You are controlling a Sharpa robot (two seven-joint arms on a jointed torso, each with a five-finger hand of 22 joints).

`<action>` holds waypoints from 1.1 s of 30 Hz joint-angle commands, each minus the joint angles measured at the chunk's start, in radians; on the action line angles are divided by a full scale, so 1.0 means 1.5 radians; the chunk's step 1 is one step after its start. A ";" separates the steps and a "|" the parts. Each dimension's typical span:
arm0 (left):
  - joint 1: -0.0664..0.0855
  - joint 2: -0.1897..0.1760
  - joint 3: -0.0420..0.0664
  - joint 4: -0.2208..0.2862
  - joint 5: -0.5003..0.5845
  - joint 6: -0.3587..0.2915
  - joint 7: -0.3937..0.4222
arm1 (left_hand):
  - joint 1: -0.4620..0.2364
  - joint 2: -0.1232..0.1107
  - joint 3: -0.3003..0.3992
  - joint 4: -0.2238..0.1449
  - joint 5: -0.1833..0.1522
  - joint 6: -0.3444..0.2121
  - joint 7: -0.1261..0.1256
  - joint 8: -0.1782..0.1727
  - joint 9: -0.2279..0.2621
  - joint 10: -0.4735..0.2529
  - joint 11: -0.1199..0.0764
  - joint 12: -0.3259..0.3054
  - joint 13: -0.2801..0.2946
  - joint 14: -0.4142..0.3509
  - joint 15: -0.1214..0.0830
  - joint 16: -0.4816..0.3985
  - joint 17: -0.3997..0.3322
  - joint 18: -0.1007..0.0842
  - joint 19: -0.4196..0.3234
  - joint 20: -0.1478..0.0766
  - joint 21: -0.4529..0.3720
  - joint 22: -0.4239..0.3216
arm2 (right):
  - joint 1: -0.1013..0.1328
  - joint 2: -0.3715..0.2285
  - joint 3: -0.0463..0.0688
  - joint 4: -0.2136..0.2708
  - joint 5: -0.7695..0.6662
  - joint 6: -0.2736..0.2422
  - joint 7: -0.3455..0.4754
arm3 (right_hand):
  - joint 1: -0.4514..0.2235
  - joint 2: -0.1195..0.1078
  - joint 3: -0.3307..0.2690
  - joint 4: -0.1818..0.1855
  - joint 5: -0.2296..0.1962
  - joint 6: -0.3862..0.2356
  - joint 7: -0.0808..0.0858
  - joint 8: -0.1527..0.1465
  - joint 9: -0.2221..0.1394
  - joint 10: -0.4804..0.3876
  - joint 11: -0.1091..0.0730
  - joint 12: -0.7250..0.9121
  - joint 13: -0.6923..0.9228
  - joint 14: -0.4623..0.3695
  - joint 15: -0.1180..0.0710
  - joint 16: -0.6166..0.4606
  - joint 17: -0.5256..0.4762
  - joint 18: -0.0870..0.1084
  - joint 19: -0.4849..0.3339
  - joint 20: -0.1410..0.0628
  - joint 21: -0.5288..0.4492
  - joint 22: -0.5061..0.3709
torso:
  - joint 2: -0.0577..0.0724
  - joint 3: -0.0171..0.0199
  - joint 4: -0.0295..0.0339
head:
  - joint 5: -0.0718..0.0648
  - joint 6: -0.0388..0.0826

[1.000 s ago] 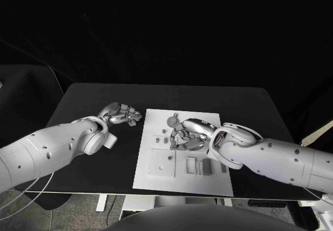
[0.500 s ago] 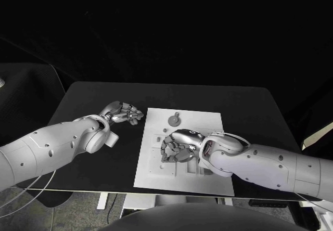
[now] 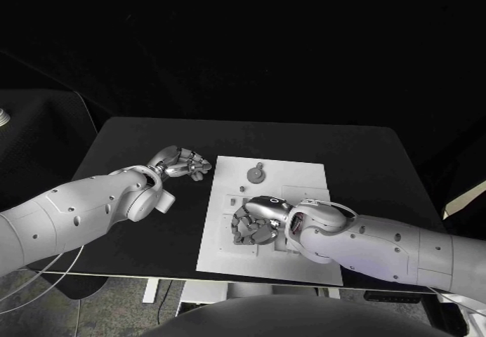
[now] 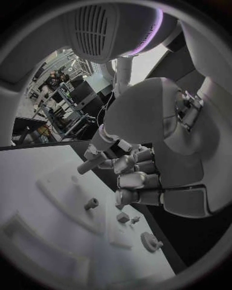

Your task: Assemble the parts on the task board

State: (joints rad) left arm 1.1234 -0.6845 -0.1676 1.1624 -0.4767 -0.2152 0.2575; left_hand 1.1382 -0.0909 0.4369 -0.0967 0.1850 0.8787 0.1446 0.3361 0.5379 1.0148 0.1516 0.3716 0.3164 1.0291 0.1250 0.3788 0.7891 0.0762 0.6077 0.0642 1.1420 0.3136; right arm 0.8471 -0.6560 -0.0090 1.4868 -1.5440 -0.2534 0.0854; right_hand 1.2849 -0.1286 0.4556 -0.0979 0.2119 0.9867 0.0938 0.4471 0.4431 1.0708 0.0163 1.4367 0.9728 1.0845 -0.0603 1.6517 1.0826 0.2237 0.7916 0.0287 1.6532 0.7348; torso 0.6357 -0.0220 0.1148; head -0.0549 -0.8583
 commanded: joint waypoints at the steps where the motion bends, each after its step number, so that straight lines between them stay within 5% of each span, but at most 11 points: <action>1: 0.001 0.001 0.001 0.003 0.004 0.007 0.006 | -0.003 0.002 -0.005 0.000 0.002 -0.004 0.000 -0.003 -0.001 -0.006 0.001 -0.004 0.001 0.005 0.002 -0.004 -0.001 0.001 -0.005 -0.001 -0.004 0.001 | -0.003 0.006 0.000 -0.006 -0.034 0.011 -0.010 | -0.002 0.006 0.004 -0.001 0.001 0.036 0.031 0.002 0.001 0.004 0.000 0.000 -0.001 0.003 -0.002 0.003 -0.001 0.001 0.005 -0.002 0.046 -0.001 | 0.000 0.0001 -0.0001 | 0.002 0.000; 33: 0.001 -0.001 0.001 0.004 0.004 0.007 0.006 | -0.004 0.002 -0.005 0.000 0.002 -0.005 0.000 -0.003 -0.001 -0.006 0.001 -0.004 0.001 0.005 0.002 -0.005 -0.001 0.001 -0.005 -0.001 -0.005 0.001 | -0.007 0.014 0.000 -0.018 -0.054 -0.001 -0.017 | -0.004 0.008 0.006 -0.001 0.001 0.036 0.031 0.001 0.001 0.004 0.000 0.000 -0.001 0.003 -0.001 0.003 -0.001 0.001 0.005 -0.002 0.046 -0.001 | 0.000 0.0003 -0.0005 | 0.002 -0.001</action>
State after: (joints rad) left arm 1.1235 -0.6876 -0.1676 1.1656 -0.4764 -0.2152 0.2573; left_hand 1.1382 -0.0909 0.4369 -0.0967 0.1850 0.8788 0.1445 0.3361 0.5379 1.0148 0.1516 0.3716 0.3170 1.0315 0.1274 0.3748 0.7893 0.0744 0.6077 0.0642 1.1380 0.3134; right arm 0.8378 -0.6363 -0.0090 1.4603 -1.6067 -0.2538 0.0599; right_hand 1.2806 -0.1249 0.4583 -0.1010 0.2118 0.9880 0.0925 0.4434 0.4431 1.0708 0.0163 1.4367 0.9721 1.0844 -0.0601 1.6516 1.0827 0.2234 0.7953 0.0250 1.6532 0.7349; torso 0.6355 -0.0211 0.1140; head -0.0528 -0.8594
